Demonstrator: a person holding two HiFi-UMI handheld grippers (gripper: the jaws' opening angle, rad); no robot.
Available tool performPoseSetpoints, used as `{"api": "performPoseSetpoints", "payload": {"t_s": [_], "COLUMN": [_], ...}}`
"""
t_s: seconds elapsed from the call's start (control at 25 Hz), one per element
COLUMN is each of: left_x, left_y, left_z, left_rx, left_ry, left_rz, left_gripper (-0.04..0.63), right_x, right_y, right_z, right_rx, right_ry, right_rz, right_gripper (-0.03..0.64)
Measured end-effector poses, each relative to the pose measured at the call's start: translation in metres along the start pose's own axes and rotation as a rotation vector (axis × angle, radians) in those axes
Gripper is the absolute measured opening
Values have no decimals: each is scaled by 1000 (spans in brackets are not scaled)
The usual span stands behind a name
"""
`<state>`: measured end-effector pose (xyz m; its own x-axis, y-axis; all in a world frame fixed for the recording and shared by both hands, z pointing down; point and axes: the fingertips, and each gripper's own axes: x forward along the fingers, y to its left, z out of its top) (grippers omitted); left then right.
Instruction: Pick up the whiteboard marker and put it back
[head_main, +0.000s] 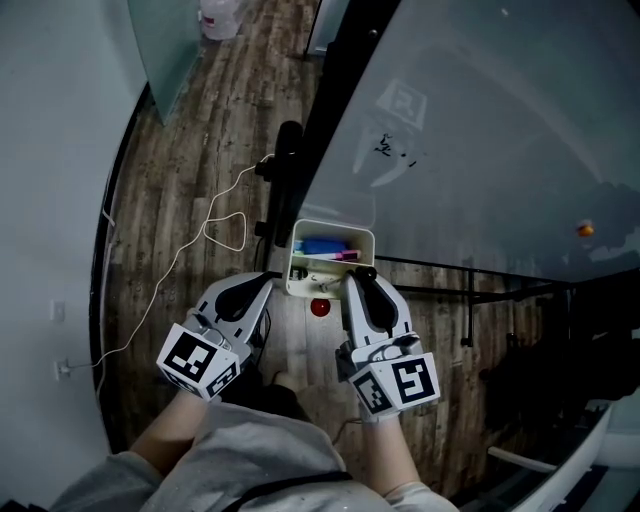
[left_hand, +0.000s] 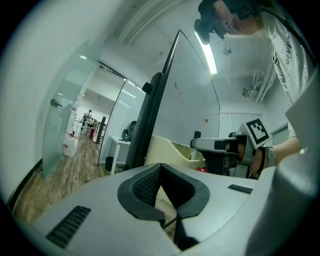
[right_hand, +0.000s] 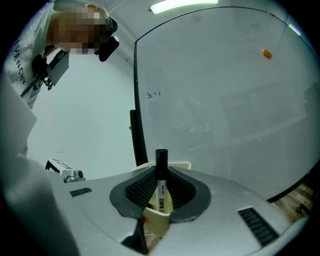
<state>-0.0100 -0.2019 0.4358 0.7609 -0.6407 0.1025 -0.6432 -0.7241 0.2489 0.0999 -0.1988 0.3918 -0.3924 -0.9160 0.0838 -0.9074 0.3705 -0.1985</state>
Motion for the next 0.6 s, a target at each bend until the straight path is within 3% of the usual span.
{"api": "performPoseSetpoints", "payload": {"t_s": [0.6], "left_x": [-1], "left_y": [3], "left_z": [-8], "left_rx": [-12], "left_ry": [11], "left_rz": [6], "left_gripper": [12], "right_x": [-6], "right_y": [8], "right_z": [-3], "right_rx": [-63], "right_ry": [-21], "right_rz": [9], "right_gripper": [75]}}
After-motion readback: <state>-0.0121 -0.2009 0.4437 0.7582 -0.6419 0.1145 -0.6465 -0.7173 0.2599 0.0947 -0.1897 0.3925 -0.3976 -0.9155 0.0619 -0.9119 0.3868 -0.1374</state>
